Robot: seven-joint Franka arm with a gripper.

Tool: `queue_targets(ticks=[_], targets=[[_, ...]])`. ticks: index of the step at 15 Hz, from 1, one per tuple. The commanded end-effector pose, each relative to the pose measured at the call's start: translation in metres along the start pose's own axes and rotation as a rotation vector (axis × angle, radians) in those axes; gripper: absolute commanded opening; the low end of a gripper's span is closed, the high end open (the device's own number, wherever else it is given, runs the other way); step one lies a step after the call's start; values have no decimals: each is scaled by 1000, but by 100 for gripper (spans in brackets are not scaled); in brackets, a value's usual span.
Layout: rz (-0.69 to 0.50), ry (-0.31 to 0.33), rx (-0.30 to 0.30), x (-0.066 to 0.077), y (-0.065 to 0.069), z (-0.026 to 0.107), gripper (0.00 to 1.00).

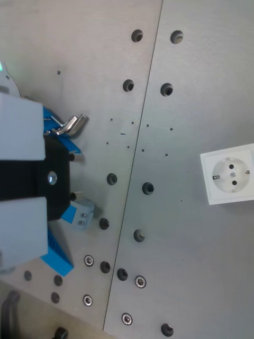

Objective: Move above the white socket

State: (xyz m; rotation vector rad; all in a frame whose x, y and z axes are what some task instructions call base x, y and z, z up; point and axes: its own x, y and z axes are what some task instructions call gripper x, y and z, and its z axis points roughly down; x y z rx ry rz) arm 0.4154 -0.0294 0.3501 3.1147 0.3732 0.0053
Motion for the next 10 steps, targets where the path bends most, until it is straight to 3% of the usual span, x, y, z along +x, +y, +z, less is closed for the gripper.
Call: queue_targets(ticks=[1,10], targets=[[0,0,0,0,0,0,0],[-7,2,0,0,0,3,0]])
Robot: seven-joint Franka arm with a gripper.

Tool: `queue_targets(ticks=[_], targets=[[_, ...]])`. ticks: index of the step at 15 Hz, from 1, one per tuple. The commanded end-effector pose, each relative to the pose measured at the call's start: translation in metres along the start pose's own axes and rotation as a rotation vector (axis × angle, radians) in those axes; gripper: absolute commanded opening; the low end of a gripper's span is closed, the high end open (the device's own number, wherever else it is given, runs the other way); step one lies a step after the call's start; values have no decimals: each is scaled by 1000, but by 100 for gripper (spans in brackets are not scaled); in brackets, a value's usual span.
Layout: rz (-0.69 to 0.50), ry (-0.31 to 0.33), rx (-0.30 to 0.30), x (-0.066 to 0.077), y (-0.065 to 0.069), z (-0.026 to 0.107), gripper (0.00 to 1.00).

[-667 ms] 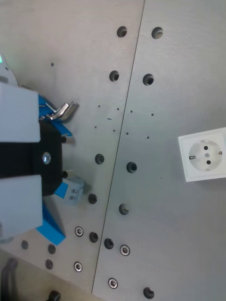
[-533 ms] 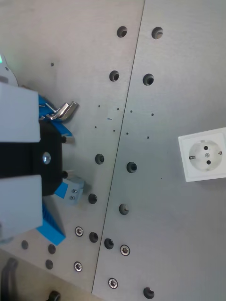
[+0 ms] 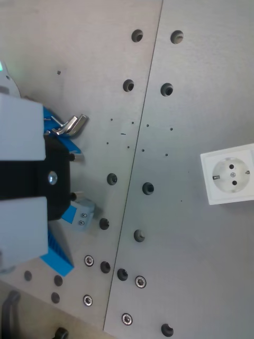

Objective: Move above the white socket

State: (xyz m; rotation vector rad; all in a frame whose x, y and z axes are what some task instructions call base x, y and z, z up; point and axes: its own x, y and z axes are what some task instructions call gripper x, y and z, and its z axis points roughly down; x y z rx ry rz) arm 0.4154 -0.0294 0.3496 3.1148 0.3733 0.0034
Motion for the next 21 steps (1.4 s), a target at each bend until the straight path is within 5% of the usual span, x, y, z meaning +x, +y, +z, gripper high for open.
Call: queue_targets(ticks=[1,10,21], targets=[[-10,4,-1,1,0,4,0],[-42,38,-11,4,0,25,0],[-92,47,-19,10,1,75,0]])
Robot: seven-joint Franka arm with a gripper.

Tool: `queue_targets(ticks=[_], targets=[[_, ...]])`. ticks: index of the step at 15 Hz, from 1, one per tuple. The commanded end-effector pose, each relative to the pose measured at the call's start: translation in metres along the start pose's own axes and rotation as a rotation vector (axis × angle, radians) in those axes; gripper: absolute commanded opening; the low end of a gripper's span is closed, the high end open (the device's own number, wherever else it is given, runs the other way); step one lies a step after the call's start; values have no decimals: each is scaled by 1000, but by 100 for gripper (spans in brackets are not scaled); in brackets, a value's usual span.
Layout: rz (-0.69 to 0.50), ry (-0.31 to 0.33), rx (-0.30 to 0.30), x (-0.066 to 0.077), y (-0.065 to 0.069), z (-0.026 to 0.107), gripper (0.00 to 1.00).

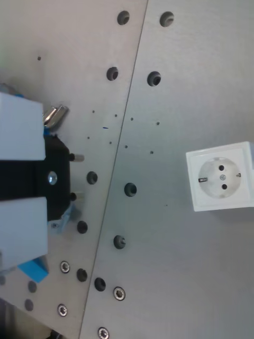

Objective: Move above the white socket

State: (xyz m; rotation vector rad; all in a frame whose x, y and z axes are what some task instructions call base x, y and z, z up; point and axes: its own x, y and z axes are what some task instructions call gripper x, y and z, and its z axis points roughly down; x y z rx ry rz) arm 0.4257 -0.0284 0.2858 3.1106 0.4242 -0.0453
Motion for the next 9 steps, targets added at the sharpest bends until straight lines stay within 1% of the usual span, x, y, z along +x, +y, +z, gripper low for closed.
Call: queue_targets(ticks=[1,9], targets=[[-65,73,-27,1,0,16,0],[-94,68,-30,9,1,56,0]])
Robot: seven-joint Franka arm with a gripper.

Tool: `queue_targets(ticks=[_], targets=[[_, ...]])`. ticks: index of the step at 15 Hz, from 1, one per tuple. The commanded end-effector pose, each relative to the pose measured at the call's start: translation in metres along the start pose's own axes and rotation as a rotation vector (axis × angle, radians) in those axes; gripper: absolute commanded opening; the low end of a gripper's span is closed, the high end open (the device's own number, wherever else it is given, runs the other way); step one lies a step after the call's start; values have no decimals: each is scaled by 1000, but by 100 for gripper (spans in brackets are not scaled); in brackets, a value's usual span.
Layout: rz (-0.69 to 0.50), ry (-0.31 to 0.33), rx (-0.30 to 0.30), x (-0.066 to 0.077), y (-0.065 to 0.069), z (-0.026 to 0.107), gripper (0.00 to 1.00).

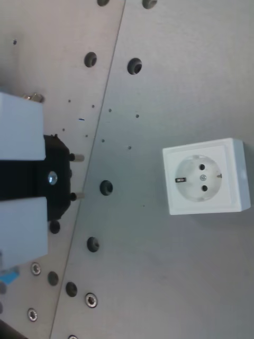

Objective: Move above the white socket

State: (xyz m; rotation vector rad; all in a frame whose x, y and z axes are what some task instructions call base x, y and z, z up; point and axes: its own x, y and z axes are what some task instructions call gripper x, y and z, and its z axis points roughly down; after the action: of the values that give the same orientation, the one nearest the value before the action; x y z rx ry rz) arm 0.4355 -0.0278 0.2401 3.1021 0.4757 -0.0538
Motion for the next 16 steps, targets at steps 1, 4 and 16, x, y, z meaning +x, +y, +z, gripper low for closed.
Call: queue_targets(ticks=[1,4,16], targets=[[-64,73,-30,-1,-1,15,0],[-78,73,-32,2,0,30,0],[-103,80,-37,12,1,89,0]])
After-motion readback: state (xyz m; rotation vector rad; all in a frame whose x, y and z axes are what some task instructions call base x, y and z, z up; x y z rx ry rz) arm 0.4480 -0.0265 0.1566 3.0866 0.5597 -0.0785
